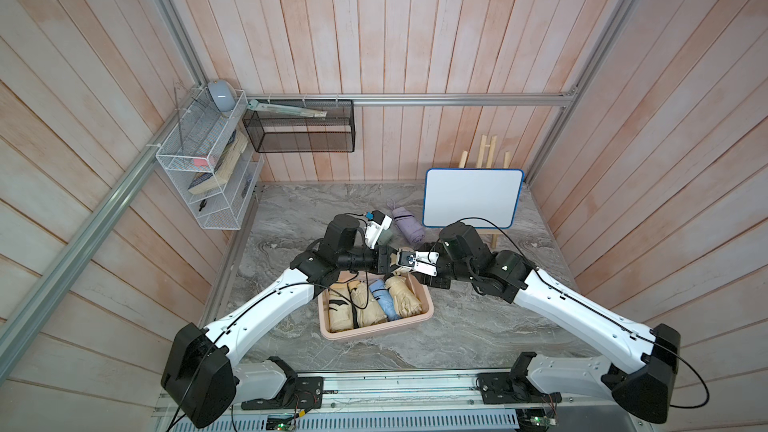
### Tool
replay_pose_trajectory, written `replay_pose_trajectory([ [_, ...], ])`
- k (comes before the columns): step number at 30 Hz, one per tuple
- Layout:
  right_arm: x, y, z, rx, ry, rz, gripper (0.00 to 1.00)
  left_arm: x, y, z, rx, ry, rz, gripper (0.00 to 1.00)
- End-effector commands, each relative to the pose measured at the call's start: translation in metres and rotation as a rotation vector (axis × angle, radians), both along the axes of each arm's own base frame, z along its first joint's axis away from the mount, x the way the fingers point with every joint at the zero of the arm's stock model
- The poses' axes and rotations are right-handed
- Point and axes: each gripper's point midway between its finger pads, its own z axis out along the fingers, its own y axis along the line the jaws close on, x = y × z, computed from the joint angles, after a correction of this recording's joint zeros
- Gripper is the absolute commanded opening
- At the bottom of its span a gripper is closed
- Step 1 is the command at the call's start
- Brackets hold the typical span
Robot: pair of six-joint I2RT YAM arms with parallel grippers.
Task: Put the umbrella into the storage box
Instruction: Place the umbrella in the storage box.
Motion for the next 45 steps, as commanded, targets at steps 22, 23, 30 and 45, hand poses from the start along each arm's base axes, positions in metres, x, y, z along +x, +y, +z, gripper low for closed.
replay_pose_trajectory([
  [22,-0.063,0.056,0.021,0.331,0.22,-0.164,0.41,-0.026,0.091,0.058,-0.013,-0.252,0.326,1.0],
  [23,-0.065,0.06,0.025,0.363,0.229,-0.166,0.4,-0.027,0.096,0.053,0.006,-0.242,0.346,1.0],
  [30,-0.069,0.081,0.032,0.478,0.358,-0.26,0.38,-0.018,0.145,0.035,0.131,-0.21,0.599,1.0],
  [45,-0.033,0.111,-0.017,0.496,0.643,-0.808,0.29,-0.024,0.232,0.032,0.205,-0.174,1.032,1.0],
])
